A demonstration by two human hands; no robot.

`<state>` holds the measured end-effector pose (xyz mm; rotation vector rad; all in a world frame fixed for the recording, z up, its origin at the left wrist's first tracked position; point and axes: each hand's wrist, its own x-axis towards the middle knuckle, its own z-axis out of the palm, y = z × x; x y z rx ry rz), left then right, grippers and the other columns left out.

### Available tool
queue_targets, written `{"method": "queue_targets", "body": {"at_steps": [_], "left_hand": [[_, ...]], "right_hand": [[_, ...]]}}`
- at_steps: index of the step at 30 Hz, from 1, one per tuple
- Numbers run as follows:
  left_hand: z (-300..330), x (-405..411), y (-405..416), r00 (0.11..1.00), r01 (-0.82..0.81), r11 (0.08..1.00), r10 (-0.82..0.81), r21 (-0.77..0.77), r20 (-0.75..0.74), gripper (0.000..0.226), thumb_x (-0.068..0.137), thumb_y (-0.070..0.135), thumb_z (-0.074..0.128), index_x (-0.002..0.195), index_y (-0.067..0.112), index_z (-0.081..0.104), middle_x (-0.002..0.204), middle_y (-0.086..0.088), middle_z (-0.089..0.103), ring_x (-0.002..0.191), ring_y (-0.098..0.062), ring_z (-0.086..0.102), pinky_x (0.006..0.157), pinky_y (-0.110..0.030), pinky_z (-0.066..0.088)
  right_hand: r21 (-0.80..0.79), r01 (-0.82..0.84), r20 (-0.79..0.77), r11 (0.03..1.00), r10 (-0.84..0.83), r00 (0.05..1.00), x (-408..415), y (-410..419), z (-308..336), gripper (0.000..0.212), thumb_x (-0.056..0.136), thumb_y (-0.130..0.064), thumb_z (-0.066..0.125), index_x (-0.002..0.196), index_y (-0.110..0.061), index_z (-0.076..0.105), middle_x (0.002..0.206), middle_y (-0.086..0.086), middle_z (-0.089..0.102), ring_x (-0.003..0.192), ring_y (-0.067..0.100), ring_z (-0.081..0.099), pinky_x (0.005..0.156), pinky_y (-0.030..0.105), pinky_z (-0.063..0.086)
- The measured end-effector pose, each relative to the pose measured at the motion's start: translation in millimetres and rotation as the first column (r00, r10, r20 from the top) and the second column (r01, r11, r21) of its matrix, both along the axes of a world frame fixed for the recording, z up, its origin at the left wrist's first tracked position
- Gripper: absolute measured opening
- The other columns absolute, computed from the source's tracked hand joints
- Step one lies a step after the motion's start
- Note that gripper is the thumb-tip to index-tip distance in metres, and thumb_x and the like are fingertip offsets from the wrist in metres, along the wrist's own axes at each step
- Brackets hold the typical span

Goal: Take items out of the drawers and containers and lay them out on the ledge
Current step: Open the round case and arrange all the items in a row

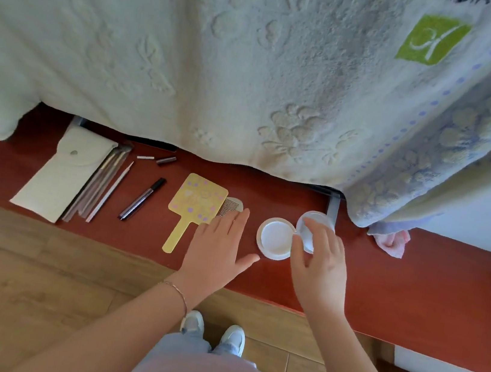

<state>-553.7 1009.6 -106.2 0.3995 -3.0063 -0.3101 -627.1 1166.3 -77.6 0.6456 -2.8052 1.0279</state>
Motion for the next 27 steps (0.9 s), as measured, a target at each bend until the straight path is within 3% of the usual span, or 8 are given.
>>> {"method": "queue_targets", "body": {"at_steps": [3,8,12,15,19,22,27], "left_hand": [[4,15,-11,1.0,-0.01,1.0,0.01,-0.006,0.001,0.073,0.07,0.054,0.07,0.126,0.012,0.05,0.116,-0.006,0.062,0.097,-0.024,0.062,0.074,-0.036,0.052],[-1,23,-31,0.999,0.016,1.0,-0.017,-0.021,-0.031,0.06,0.065,0.047,0.076,0.113,0.014,0.06,0.108,-0.001,0.065,0.09,-0.02,0.064,0.067,-0.034,0.051],[-8,24,-47,0.98,0.196,0.979,-0.197,-0.062,-0.027,0.038,0.077,0.032,0.066,0.111,0.016,0.064,0.121,-0.001,0.062,0.115,-0.02,0.057,0.085,-0.039,0.049],[-15,24,-58,0.935,0.352,0.931,-0.354,-0.098,-0.007,0.039,0.077,0.029,0.053,0.111,0.017,0.067,0.123,0.0,0.063,0.122,-0.021,0.052,0.093,-0.043,0.045],[-27,22,-66,0.866,0.499,0.856,-0.497,-0.135,0.048,0.044,0.073,0.032,0.065,0.114,0.016,0.067,0.123,0.0,0.063,0.122,-0.019,0.052,0.096,-0.044,0.044],[-29,19,-65,0.847,0.531,0.84,-0.53,-0.107,0.045,0.05,0.068,0.029,0.074,0.115,0.013,0.065,0.123,-0.003,0.063,0.121,-0.021,0.054,0.093,-0.045,0.046],[-30,9,-60,0.851,0.524,0.846,-0.524,-0.097,0.022,0.048,0.066,0.027,0.076,0.112,0.014,0.067,0.12,-0.002,0.064,0.118,-0.021,0.056,0.091,-0.045,0.048]], "right_hand": [[0.032,-0.105,0.029,0.994,0.104,0.994,14,-15,-7,0.032,0.085,-0.028,0.048,0.11,-0.012,0.061,0.103,0.003,0.065,0.089,0.024,0.057,0.068,0.026,0.043],[0.134,-0.07,0.051,0.988,0.064,0.997,22,-29,-18,0.029,0.078,-0.017,0.07,0.106,-0.01,0.062,0.103,0.006,0.065,0.085,0.028,0.058,0.069,0.037,0.051],[0.216,0.176,0.176,0.96,-0.215,0.961,25,-32,-23,0.038,0.08,-0.028,0.069,0.113,-0.011,0.057,0.11,0.007,0.06,0.099,0.028,0.052,0.079,0.038,0.046],[0.21,0.338,0.262,0.918,-0.386,0.885,34,-33,-23,0.043,0.081,-0.036,0.066,0.116,-0.014,0.051,0.111,0.004,0.055,0.105,0.024,0.047,0.083,0.034,0.041],[0.114,0.549,0.371,0.828,-0.548,0.749,40,-31,-22,0.03,0.083,-0.036,0.064,0.098,-0.015,0.048,0.096,-0.001,0.052,0.094,0.021,0.052,0.074,0.031,0.041],[0.052,0.665,0.445,0.745,-0.613,0.653,35,-23,-15,0.027,0.085,-0.032,0.06,0.102,-0.015,0.045,0.1,-0.001,0.05,0.089,0.019,0.052,0.07,0.029,0.038],[0.0,0.672,0.488,0.74,-0.587,0.647,12,-15,-5,0.044,0.088,-0.032,0.056,0.128,-0.022,0.039,0.119,0.0,0.049,0.092,0.014,0.052,0.075,0.029,0.038]]}}
